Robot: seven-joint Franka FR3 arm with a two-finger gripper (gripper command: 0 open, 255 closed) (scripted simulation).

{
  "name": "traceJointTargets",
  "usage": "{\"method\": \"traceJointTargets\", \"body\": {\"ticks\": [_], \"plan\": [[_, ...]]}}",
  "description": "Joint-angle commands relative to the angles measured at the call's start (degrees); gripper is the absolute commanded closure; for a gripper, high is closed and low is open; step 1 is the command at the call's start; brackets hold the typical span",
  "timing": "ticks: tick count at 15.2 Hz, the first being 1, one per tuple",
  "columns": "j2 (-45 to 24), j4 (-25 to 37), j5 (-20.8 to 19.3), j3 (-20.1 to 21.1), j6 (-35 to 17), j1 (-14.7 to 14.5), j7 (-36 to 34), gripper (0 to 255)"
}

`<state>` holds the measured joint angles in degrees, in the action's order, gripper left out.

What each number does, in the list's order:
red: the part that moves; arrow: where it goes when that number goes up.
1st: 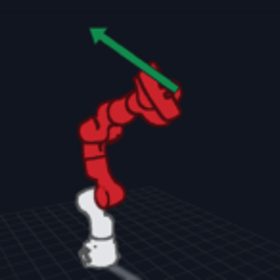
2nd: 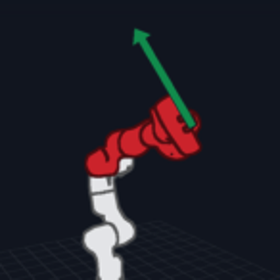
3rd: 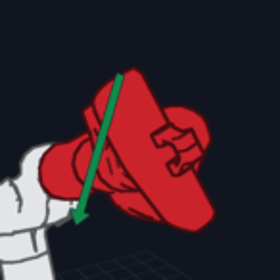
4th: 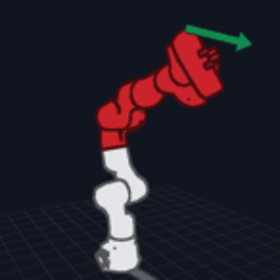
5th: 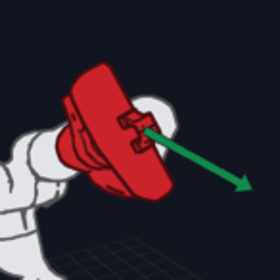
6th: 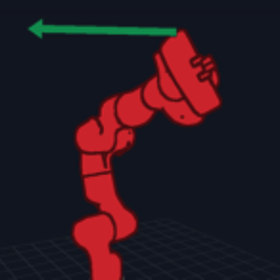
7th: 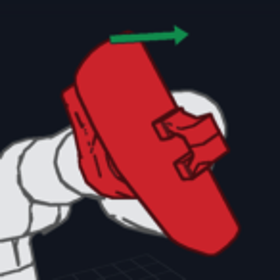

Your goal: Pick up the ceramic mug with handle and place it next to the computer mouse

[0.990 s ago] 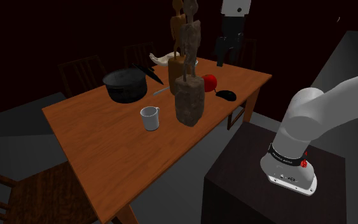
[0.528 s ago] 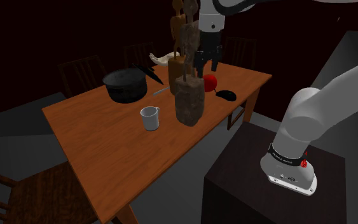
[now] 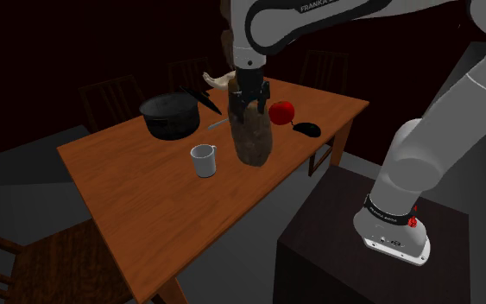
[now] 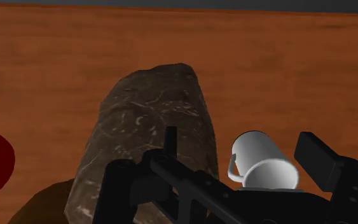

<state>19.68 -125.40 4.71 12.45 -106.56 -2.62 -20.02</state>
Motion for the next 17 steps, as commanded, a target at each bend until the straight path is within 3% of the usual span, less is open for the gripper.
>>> {"method": "traceJointTargets", "body": {"ticks": [1, 9, 17], "plan": [[-4.1, 2.0, -0.8, 1.5, -2.0, -0.2, -1.9, 0], [-21.7, 12.9, -7.2, 5.7, -7.2, -1.6, -10.2, 0], [-40.7, 29.4, -15.3, 6.1, -7.3, -6.1, -17.5, 0]]}}
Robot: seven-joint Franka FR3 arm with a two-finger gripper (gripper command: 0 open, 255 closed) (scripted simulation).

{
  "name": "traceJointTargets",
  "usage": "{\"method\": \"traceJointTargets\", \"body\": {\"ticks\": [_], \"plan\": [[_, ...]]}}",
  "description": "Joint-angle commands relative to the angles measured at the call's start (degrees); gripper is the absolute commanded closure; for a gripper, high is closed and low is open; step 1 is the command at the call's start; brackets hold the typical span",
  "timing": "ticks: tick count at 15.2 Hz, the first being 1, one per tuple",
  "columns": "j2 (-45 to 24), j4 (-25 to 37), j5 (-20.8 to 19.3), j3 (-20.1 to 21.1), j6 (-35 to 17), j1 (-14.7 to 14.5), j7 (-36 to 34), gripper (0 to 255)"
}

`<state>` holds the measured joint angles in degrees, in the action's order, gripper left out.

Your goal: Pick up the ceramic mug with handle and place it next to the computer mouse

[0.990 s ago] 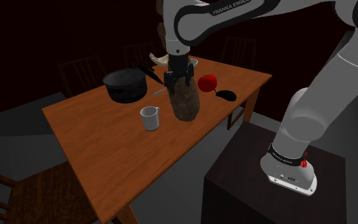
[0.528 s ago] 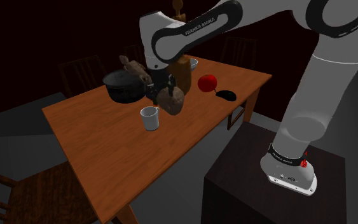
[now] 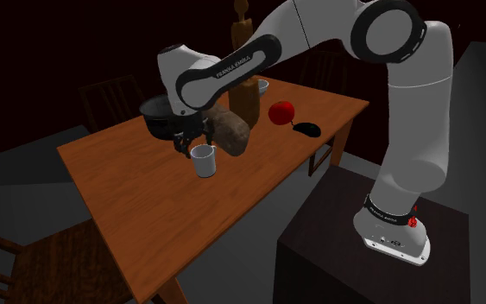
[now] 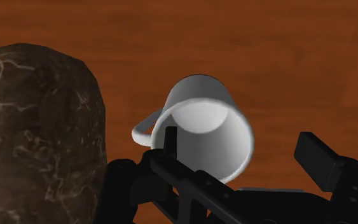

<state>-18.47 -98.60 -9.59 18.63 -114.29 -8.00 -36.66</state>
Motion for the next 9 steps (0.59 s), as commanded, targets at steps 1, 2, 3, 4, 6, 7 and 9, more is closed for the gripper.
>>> {"method": "traceJointTargets", "body": {"ticks": [1, 2, 3, 4, 6, 7, 9], "plan": [[-5.0, 5.2, -1.9, -0.3, 0.8, -1.5, -1.5, 0], [-5.7, 5.9, -2.1, -0.4, 0.9, -1.8, -1.7, 0], [-5.9, 5.4, -2.2, -0.4, 0.2, -1.8, -1.7, 0], [-6.1, 5.0, -2.3, -0.5, -0.4, -1.8, -1.8, 0], [-6.6, 4.1, -2.6, -0.6, -1.7, -1.8, -2.0, 0], [-6.9, 3.7, -2.7, -0.7, -2.4, -1.8, -2.1, 0], [-7.6, 2.8, -3.1, -0.9, -4.0, -1.8, -2.3, 0]]}}
